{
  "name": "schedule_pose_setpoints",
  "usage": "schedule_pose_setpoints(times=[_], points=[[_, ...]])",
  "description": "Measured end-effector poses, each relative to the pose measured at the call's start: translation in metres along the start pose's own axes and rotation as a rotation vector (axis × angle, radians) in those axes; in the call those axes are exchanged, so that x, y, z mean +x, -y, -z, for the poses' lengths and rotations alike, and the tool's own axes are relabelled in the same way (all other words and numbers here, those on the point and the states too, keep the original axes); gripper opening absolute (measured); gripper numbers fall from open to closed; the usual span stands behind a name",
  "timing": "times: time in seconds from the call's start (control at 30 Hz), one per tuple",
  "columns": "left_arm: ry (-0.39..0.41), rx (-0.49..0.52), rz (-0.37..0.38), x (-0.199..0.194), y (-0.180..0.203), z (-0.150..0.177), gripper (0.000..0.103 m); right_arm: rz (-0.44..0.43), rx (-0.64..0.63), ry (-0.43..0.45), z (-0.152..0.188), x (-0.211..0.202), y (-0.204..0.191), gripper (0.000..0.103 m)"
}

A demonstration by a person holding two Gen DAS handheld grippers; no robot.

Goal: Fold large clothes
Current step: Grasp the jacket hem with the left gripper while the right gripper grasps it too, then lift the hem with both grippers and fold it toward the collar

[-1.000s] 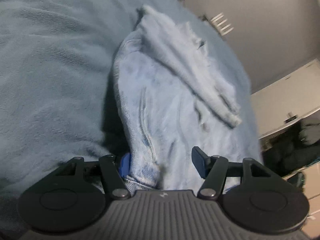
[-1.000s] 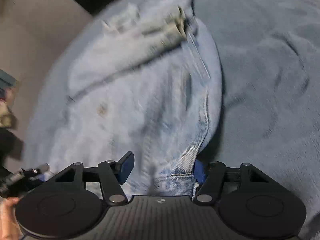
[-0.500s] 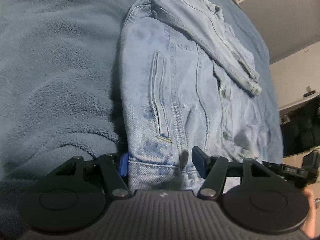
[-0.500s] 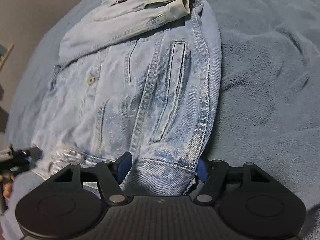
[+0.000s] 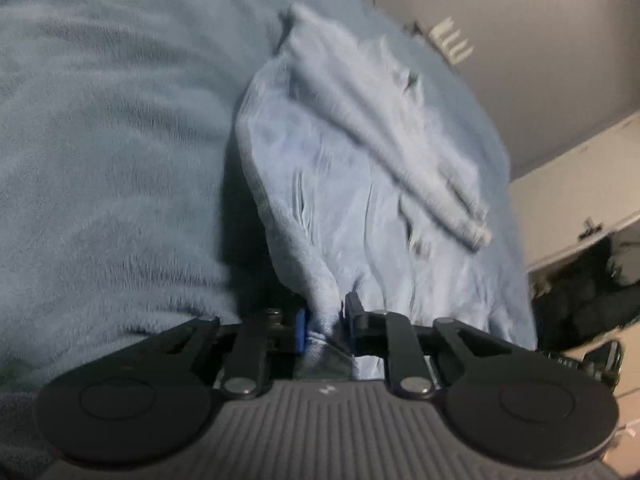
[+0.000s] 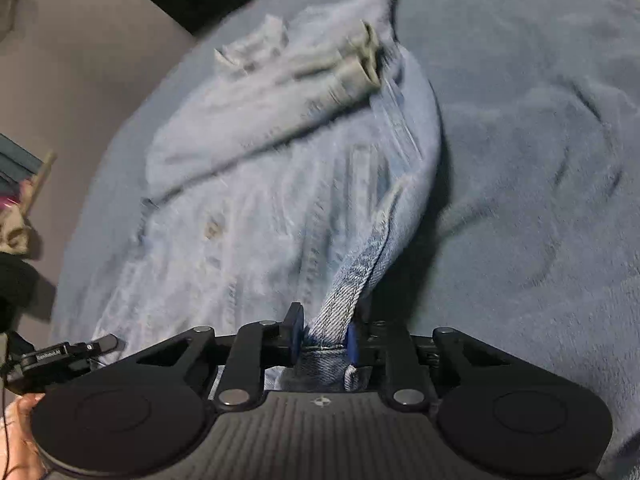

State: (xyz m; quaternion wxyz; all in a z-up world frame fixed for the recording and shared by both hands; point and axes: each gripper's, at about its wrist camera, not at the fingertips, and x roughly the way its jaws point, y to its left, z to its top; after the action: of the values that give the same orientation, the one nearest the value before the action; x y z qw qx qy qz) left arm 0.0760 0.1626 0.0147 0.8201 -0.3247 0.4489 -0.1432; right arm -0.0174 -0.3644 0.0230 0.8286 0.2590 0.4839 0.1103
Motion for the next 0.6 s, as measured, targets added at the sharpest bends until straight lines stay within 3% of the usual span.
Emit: schedule_pose_setpoints(times=[0.13,0.23,0.37,0.47,0.5,0.6], points=[[0.050,-0.021,-0.022,0.000,-0.003,-0.003,0.012,-0.022,0.014,0.116,-0.009,-0.012,0.002,0.021],[0.065,-0.033,-0.034,-0.002,-0.005,-0.004,0.012,0.021,0.115,0.197,-0.015,-0.024,0.019,0.020],[0.047,-0.049,-0.054,-0.002,-0.008,-0.003,0.012,-0.006,0.167,0.126,-0.019,-0.020,0.033,0.020],[0.033,-0.070,-0.043,0.001,-0.013,-0.002,0.012,0.034,0.134,0.098,-0.017,-0.015,0.029,0.021],[0.024,-0.077,-0.033,0.002,-0.015,-0.002,0.012,0.037,0.139,0.075,-0.018,-0.012,0.029,0.024],[0.006,-0.108,-0.015,0.002,-0.020,-0.002,0.014,0.063,0.137,0.017,-0.013,-0.005,0.029,0.057]])
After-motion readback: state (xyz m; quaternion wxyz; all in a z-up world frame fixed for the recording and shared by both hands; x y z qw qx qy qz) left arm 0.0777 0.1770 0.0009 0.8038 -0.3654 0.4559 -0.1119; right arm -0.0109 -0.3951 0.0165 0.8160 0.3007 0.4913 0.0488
